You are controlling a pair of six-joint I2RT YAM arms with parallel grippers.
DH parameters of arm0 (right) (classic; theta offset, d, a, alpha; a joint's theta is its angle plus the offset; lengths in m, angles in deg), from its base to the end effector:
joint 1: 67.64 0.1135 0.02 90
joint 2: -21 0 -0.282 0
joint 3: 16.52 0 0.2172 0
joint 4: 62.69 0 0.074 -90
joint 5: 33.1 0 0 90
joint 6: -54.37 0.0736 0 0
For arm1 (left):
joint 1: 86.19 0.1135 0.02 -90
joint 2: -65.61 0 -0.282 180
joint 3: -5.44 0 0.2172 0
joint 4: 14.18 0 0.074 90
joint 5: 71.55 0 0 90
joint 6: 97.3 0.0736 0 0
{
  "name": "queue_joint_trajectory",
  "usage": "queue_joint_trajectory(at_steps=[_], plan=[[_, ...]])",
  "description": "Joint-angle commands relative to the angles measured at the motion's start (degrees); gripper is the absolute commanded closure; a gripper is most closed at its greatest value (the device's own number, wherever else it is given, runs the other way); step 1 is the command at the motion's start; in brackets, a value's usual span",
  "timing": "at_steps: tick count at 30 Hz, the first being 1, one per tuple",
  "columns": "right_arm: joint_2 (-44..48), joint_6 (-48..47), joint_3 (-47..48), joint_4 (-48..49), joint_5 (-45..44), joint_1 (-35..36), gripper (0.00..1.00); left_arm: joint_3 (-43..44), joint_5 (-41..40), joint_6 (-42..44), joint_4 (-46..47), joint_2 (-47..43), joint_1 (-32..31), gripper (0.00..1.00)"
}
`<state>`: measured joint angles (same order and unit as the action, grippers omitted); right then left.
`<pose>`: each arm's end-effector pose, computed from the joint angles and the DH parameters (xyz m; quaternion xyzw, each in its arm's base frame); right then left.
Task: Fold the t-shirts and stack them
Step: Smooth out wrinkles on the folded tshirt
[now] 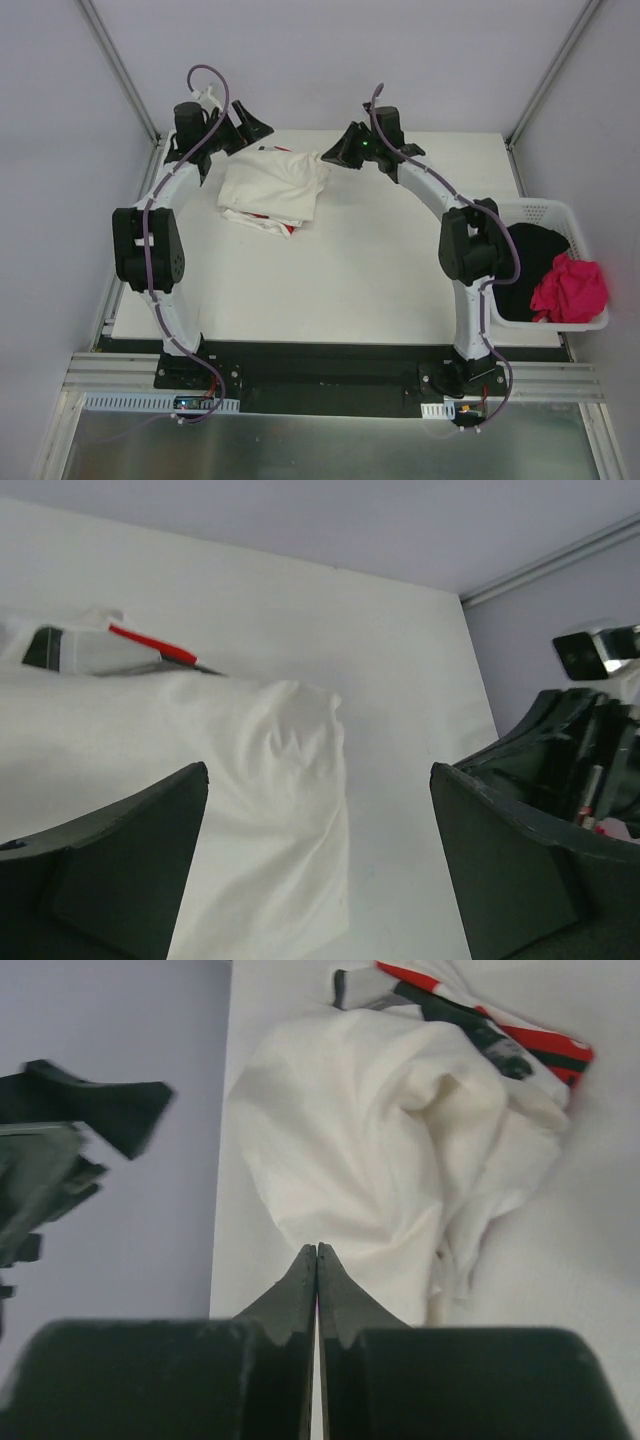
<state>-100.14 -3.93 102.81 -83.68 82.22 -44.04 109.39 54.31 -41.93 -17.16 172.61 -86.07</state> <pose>0.4570 0.2340 0.2935 -0.0636 0.8192 0.4123 0.3936 0.4523 -0.0422 0.3576 -0.0147 0.7364 -0.4073 0.5399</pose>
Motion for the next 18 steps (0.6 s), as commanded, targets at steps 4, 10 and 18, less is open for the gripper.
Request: queue_joint_trajectory(at_steps=[4,10,18], plan=[[-10.5,2.1,19.2,-2.2,3.0,5.1,0.99,-6.4,3.9,-9.6,14.4,7.7,0.1,0.09],[-16.8,5.3,25.4,-0.2,3.9,7.4,0.99,-6.8,3.8,-11.0,19.0,14.7,0.1,0.1],[-22.1,9.0,22.0,4.6,5.4,7.7,0.99,-10.4,3.7,-13.8,25.3,19.5,1.9,0.11]])
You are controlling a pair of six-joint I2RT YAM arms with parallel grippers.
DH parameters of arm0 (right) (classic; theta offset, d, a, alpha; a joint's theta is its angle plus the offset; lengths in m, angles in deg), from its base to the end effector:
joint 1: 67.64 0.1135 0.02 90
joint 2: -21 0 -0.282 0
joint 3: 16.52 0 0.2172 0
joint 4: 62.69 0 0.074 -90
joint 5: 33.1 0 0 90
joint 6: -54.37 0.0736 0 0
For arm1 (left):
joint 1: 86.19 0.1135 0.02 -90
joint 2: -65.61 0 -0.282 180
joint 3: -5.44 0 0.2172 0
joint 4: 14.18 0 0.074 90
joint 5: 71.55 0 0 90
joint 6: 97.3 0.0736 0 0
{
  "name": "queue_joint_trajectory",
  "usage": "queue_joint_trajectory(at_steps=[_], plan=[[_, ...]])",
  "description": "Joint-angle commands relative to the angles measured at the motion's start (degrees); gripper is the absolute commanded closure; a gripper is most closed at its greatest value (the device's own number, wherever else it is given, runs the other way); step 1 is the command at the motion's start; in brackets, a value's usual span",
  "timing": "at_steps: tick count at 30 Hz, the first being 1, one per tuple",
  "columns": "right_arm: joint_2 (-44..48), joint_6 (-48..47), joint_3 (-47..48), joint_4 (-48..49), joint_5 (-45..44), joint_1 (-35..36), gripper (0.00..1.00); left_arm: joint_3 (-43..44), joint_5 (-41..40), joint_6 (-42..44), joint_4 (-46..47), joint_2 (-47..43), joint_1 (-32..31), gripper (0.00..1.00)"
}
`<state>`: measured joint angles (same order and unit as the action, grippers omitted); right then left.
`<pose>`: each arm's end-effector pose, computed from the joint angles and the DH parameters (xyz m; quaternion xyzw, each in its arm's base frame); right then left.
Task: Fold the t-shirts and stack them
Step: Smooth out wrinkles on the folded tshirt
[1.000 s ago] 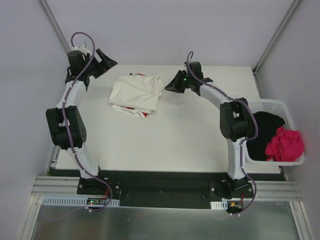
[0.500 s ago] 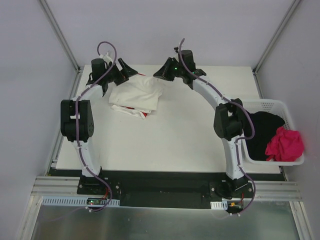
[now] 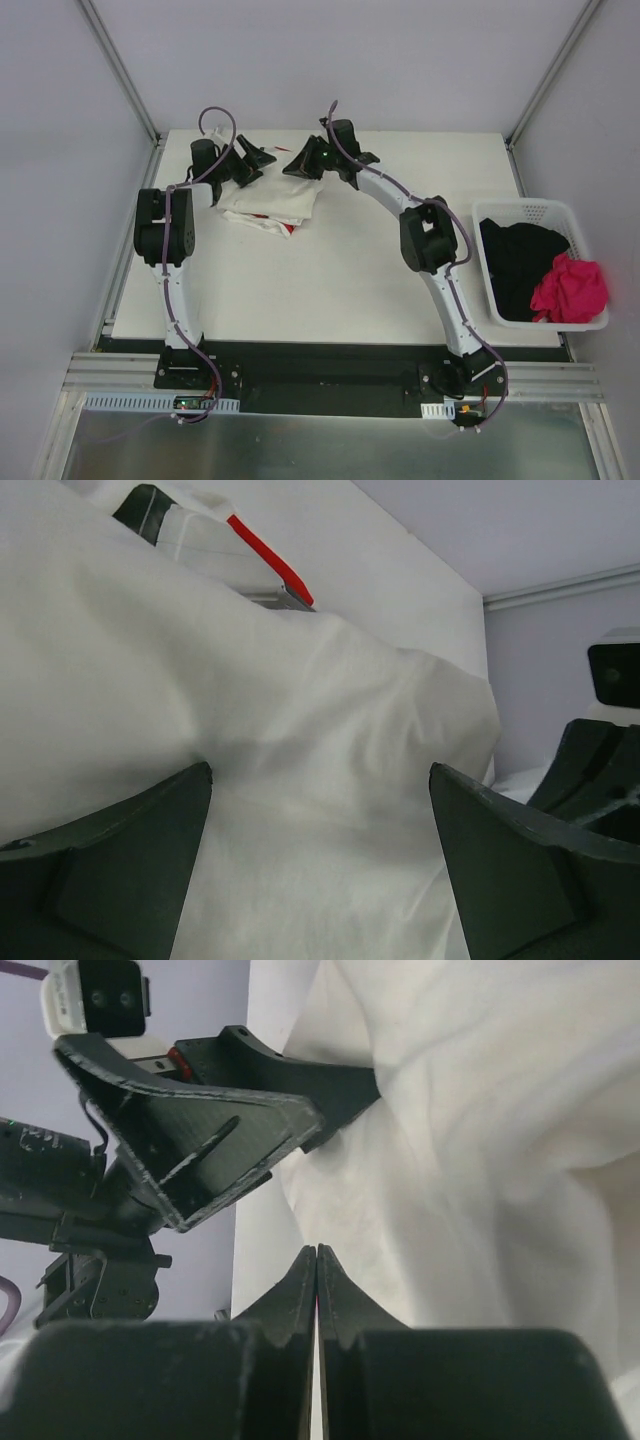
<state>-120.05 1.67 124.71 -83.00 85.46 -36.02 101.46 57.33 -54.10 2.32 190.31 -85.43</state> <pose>0.4811 0.3376 0.2437 -0.1017 0.8005 0.4807 0.3432 0.5000 -0.0396 0.2134 -0.1046 0.7558 -0.4700 0.4439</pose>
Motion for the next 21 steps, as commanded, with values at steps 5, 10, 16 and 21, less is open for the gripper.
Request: queue_joint_trajectory(at_steps=[5,10,16,21], plan=[[-2.8,6.8,-5.8,9.5,3.5,-1.2,0.99,-5.4,0.3,-1.8,7.6,1.2,1.8,0.11],[0.5,9.2,-15.7,16.2,3.4,-3.5,0.99,-8.3,0.4,-2.8,9.3,-0.6,1.9,0.11],[3.2,10.2,-25.3,21.1,3.3,-5.8,0.99,-10.1,0.9,-3.1,9.8,-1.8,1.8,0.11],[3.7,10.2,-27.0,21.9,4.2,-6.6,0.99,-8.5,1.7,-2.8,8.2,-3.3,1.9,0.11]])
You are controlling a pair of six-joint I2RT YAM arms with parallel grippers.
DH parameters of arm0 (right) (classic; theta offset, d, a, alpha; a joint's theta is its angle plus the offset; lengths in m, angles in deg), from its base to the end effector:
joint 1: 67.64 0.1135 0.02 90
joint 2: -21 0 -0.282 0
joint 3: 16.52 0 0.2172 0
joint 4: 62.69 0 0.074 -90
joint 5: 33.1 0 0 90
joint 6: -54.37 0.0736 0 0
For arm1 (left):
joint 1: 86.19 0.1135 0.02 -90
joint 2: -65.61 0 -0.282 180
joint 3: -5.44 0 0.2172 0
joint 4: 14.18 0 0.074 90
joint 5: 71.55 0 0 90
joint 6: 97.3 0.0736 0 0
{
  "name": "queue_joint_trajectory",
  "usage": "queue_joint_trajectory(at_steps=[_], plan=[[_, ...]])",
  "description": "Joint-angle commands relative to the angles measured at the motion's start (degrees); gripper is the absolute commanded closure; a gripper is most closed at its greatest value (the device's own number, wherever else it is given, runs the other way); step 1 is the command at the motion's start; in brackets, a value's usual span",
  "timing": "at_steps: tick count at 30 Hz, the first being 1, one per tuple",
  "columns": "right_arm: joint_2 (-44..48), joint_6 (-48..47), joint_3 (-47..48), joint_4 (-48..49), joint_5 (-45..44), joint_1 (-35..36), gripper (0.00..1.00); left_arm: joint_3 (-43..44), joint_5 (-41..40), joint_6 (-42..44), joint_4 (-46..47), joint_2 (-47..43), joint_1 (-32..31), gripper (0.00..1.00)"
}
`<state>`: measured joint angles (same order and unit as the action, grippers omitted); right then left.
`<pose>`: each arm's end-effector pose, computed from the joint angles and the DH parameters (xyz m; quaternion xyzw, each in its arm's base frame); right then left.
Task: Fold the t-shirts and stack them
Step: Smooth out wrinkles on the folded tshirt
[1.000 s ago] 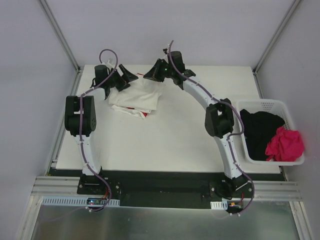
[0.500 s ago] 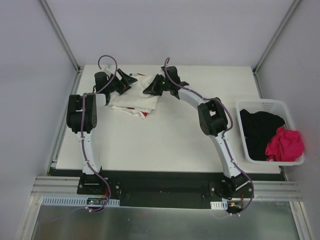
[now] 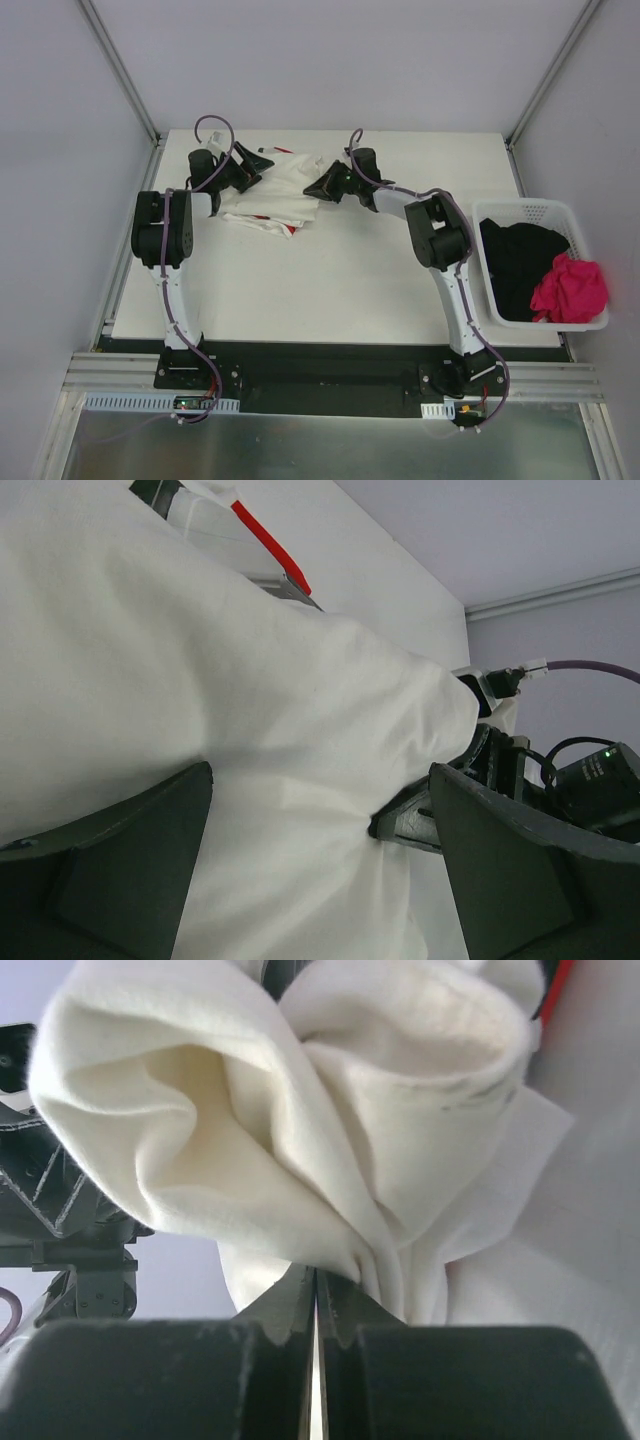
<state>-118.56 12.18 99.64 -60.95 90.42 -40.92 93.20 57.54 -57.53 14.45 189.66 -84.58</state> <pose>0.4817 0.2880 0.1602 -0.0142 0.8085 0.5155 0.2835 0.4840 -0.0328 0.2011 -0.1120 0.7343 -0.4849 0.4617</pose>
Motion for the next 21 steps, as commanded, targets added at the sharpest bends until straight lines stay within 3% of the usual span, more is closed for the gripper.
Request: queue_joint_trajectory(at_steps=[1,11,15,21], plan=[[2.7,-0.3,-2.1,0.1,-0.5,-2.0,0.99,0.5,1.7,1.5,-6.1,-3.4,1.1,0.11],[12.9,-4.0,-8.9,0.9,1.2,-5.7,0.99,16.1,4.4,3.1,-15.3,-9.0,-0.3,0.1],[18.0,-5.7,-11.7,0.9,2.1,-7.9,0.99,21.1,4.0,6.6,-21.1,-9.7,-3.8,0.08],[25.1,-7.7,-17.5,0.9,2.3,-9.8,0.99,22.4,2.4,5.8,-19.7,-4.5,-10.0,0.08]])
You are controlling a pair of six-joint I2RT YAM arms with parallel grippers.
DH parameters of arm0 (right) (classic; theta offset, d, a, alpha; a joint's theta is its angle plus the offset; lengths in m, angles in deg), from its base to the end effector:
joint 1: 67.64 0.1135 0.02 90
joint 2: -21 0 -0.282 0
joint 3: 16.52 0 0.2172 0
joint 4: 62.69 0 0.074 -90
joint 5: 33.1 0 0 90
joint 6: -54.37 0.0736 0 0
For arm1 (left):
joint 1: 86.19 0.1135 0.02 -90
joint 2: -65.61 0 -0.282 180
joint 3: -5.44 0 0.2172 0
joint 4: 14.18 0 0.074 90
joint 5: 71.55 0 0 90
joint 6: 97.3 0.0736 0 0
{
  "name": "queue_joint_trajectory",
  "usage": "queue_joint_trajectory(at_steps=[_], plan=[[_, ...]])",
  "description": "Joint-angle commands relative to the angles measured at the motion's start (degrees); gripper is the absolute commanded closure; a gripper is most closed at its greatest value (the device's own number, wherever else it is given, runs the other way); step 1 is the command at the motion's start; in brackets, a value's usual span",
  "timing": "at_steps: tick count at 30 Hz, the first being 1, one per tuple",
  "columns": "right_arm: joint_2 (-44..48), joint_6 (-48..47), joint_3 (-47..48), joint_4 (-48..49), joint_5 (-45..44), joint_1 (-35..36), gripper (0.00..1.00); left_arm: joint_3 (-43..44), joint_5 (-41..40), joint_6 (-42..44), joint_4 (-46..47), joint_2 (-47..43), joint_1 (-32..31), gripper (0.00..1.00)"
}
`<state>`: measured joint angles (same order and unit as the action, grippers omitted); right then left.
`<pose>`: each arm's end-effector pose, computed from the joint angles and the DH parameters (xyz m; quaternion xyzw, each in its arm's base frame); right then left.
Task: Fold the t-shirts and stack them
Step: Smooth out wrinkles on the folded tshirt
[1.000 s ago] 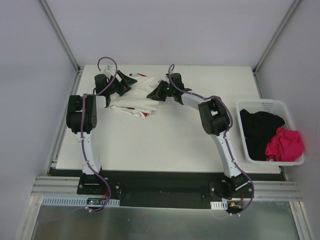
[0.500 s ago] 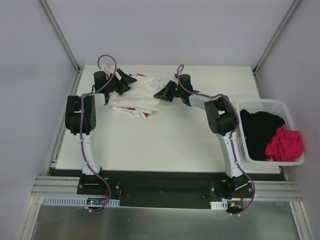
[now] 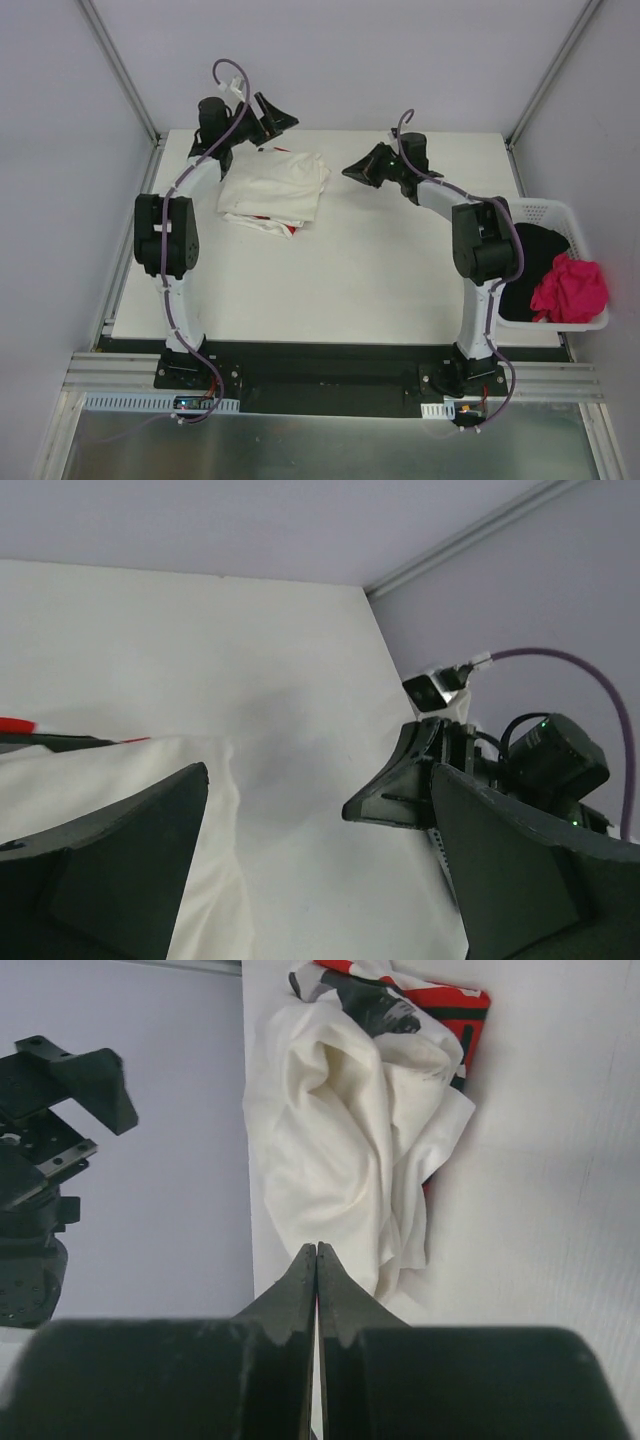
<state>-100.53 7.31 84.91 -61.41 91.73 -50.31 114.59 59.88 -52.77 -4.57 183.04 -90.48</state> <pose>0.4635 0.1887 0.2359 0.0021 0.7952 0.4893 0.3581 0.4890 -0.0855 0.3355 0.0070 0.7009 -0.5057 0.5029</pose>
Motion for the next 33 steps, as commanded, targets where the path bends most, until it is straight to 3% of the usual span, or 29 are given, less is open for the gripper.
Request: queue_joint_trajectory(at_steps=[1,7,14,18,21,26,28,29,33], plan=[[8.4,-2.9,-3.4,1.6,1.0,-0.6,0.99,0.8,0.1,0.1,2.1,3.3,-5.0,0.09],[12.1,-2.8,-6.9,2.7,1.8,-2.4,0.99,-1.3,1.5,-8.7,13.3,13.5,-8.9,0.1],[16.5,-2.1,-11.6,4.8,2.4,-4.6,0.99,-3.7,2.7,-18.9,29.2,21.1,-7.0,0.08],[17.9,-1.9,-12.9,5.4,2.7,-5.4,0.99,-4.3,2.7,-29.4,42.2,26.0,-6.0,0.05],[18.2,-1.7,-13.0,5.6,2.8,-5.7,0.99,-4.7,2.3,-32.2,44.9,26.5,-5.5,0.01],[18.4,-1.5,-12.9,5.6,2.9,-6.0,0.99,-4.6,4.6,-26.4,35.6,20.1,-5.4,0.01],[18.3,-1.5,-12.9,5.6,2.8,-6.0,0.99,-4.4,5.1,-18.8,29.3,14.3,-5.5,0.01],[18.4,-1.1,-13.0,5.8,2.8,-6.0,0.99,-4.1,5.2,-15.7,21.1,12.4,-5.5,0.01],[18.4,-0.9,-13.4,6.3,2.8,-6.0,0.99,-2.7,2.9,2.4,2.7,2.1,-5.5,0.01]])
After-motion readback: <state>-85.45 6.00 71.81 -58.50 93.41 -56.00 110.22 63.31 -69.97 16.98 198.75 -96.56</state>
